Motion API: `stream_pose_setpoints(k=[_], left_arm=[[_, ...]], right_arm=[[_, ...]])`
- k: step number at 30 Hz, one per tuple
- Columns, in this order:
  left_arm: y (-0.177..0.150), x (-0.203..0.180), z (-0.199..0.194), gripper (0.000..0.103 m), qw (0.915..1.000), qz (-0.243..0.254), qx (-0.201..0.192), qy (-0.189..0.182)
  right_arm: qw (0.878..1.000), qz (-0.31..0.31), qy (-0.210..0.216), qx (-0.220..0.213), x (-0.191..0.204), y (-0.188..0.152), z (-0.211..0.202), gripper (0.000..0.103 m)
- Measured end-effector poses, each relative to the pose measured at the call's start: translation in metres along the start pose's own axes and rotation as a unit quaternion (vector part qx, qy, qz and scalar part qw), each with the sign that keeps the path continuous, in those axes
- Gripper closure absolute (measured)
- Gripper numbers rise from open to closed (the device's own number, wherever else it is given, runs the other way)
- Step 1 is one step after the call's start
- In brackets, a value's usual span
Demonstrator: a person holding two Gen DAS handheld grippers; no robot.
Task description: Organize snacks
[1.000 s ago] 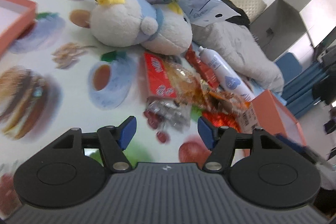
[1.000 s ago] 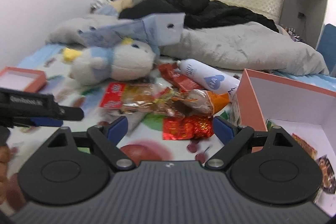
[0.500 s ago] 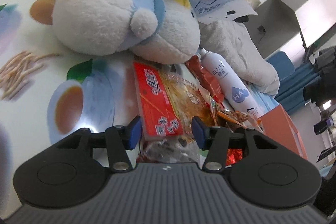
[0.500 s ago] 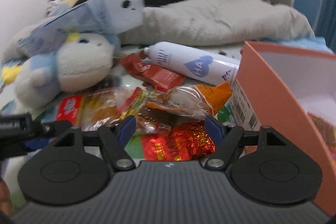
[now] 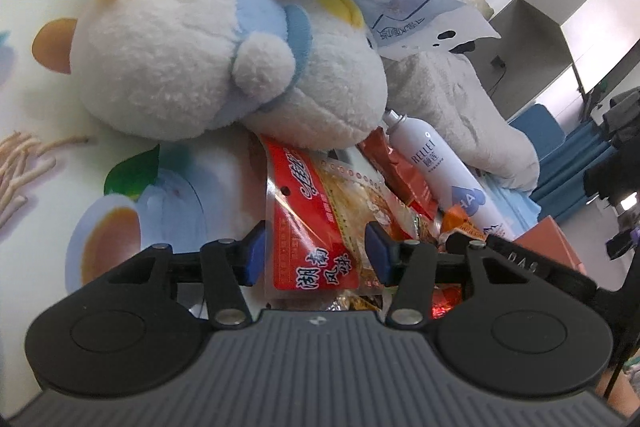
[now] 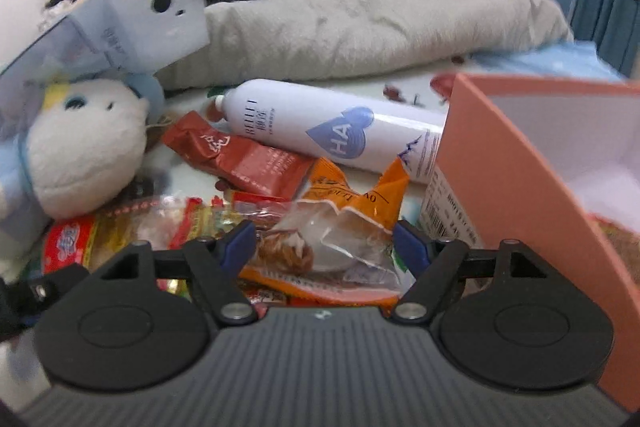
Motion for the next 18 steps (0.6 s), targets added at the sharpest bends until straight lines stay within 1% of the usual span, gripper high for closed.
stream_pose_setpoints(k=[2, 3, 4, 5, 6, 7, 8, 9, 10, 12, 15, 18], left_arm=[[-0.001, 0.0, 0.002, 0.066, 0.9999, 0.005, 0.004, 0.01], [-0.002, -0.001, 0.003, 0.071, 0.9998, 0.006, 0.006, 0.016], [-0.002, -0.001, 0.003, 0.082, 0.9998, 0.009, 0.005, 0.02], [-0.002, -0.002, 0.001, 0.087, 0.9996, 0.011, 0.004, 0.024], [-0.002, -0.003, -0.001, 0.09, 0.9997, 0.01, 0.001, 0.024], [-0.001, -0.005, -0.003, 0.095, 0.9998, 0.01, -0.003, 0.019], [-0.001, -0.007, -0.004, 0.097, 0.9997, 0.013, -0.007, 0.019], [-0.002, -0.01, -0.007, 0.098, 0.9995, 0.017, -0.011, 0.023], [-0.003, -0.011, -0.009, 0.098, 0.9994, 0.019, -0.014, 0.025], [-0.005, -0.01, -0.015, 0.1, 0.9996, 0.011, -0.016, 0.022], [-0.009, -0.011, -0.025, 0.101, 0.9998, -0.011, -0.018, -0.002], [-0.015, -0.014, -0.039, 0.101, 0.9996, -0.01, -0.024, 0.006]], right_arm=[[1.0, -0.005, -0.003, -0.002, 0.001, 0.001, 0.001, 0.028], [1.0, -0.01, -0.007, -0.004, 0.001, 0.002, 0.001, 0.033], [1.0, -0.014, -0.012, -0.009, 0.001, 0.002, -0.001, 0.039], [1.0, -0.017, -0.014, -0.012, 0.0, 0.003, -0.002, 0.043], [1.0, -0.017, -0.014, -0.014, 0.0, 0.005, -0.004, 0.051], [1.0, -0.016, -0.014, -0.014, -0.001, 0.006, -0.006, 0.053], [1.0, -0.015, -0.012, -0.014, -0.002, 0.006, -0.007, 0.054], [1.0, -0.015, -0.01, -0.013, -0.003, 0.007, -0.008, 0.06], [1.0, -0.017, -0.006, -0.015, -0.003, 0.007, -0.011, 0.062], [1.0, -0.021, -0.005, -0.017, -0.002, 0.007, -0.014, 0.064], [0.999, -0.037, -0.004, -0.018, 0.0, 0.006, -0.023, 0.069], [0.999, -0.048, 0.008, -0.017, 0.006, 0.004, -0.034, 0.07]])
Point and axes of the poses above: each gripper's, at about its wrist camera, not at the fingertips, and z roughly the way its jaws point, x to its left, y to its top, the point moved 6 cm from there along z, roughly the way its jaws point, and after that the axes turned 8 degrees about y, right-handed, at the moved point
